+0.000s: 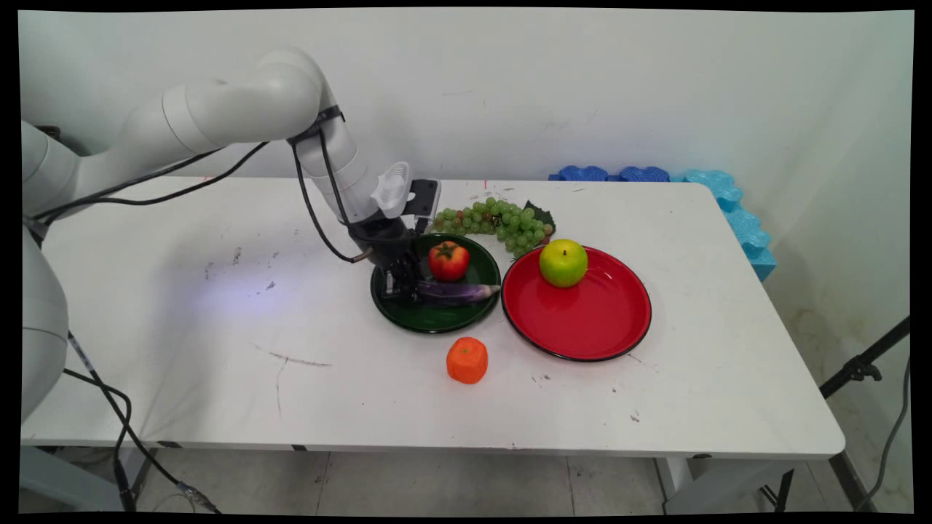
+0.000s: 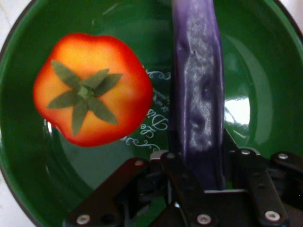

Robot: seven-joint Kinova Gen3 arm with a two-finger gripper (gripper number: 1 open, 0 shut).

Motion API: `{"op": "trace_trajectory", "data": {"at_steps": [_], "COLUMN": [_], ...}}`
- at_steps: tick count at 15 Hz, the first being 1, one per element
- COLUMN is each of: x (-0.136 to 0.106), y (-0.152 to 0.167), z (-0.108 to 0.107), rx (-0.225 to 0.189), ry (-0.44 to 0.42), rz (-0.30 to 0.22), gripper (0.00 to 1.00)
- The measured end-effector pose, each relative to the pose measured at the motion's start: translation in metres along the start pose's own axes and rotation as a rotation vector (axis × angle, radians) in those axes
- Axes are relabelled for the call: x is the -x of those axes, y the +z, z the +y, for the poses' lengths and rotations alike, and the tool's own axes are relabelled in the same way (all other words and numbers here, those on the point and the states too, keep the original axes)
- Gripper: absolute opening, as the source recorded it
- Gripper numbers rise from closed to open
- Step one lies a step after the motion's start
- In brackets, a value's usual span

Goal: Place the picked object on the table

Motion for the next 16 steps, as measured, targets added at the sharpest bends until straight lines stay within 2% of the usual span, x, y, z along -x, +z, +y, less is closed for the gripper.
{"op": "trace_trajectory", "data": {"at_steps": [3, 8, 14, 16], "x": [-0.004, -0.022, -0.043, -0.048], "y": [-0.008, -0.044, -0.088, -0.098], "z": [0.003, 0.016, 0.051, 0.071], "rx": [-0.001, -0.017, -0.004, 0.014], "ry": [-0.004, -0.031, -0.105, -0.134], "rz": [0.014, 0.065, 0.125, 0.138], "gripper": [0.0, 0.0, 0.0, 0.0]}}
